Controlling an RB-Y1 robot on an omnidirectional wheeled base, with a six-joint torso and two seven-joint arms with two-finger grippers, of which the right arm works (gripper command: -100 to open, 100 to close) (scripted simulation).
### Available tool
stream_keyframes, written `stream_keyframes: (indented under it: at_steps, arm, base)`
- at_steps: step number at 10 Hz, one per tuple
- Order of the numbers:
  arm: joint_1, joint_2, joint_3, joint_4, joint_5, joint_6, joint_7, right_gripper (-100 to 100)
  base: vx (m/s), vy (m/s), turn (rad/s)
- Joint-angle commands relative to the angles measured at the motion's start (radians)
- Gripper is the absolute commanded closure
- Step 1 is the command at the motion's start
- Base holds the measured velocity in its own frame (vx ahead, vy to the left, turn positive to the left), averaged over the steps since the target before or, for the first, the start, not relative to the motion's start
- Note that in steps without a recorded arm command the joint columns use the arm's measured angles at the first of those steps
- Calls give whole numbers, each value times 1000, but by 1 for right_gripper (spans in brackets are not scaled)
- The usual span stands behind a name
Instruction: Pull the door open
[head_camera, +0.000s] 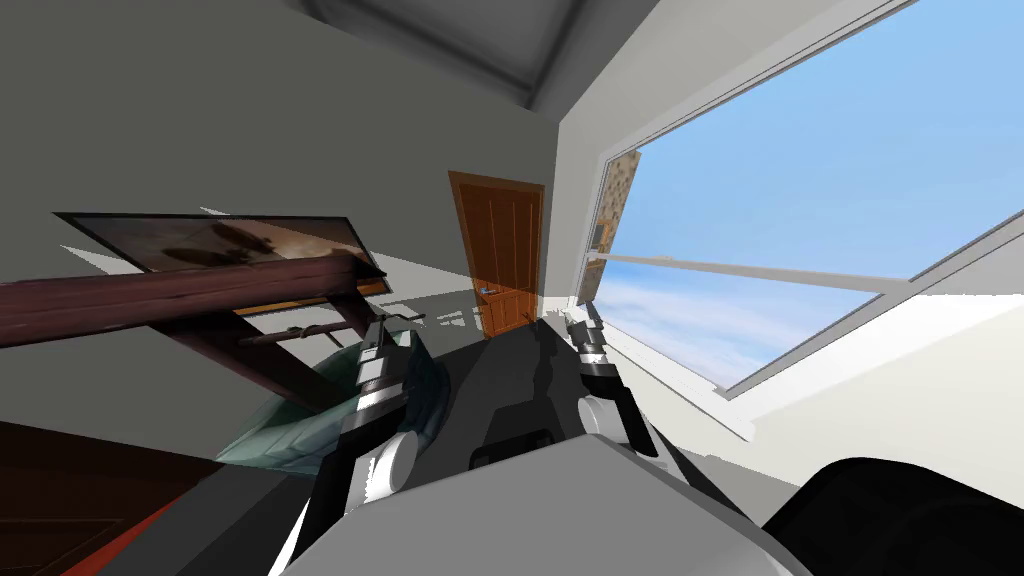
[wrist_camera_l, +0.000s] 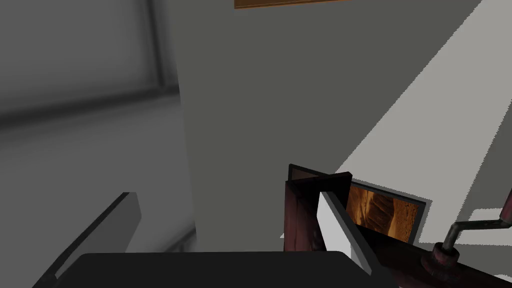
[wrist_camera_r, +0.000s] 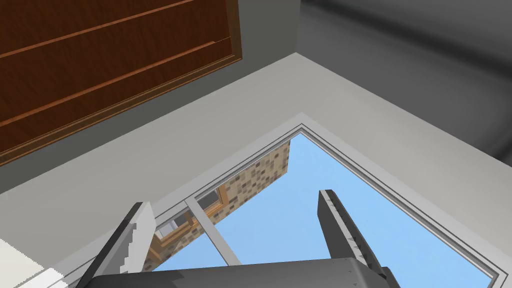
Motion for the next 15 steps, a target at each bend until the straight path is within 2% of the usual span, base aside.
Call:
stream_keyframes:
  at_steps: [1,5,6,15]
  arm:
    - [-13,-10,-6,31,-7,-9,9,-100]
    - [-45,-31,-23,107,-25,-32,33,-100]
    - [-60,-39,-30,141,-33,-41,43,-100]
    - [-141,-73,-70,332,-77,-98,102,-100]
  base:
    - [53,9,108]
    - [94,4,119]
    - [105,3,139]
    - [88,0,120]
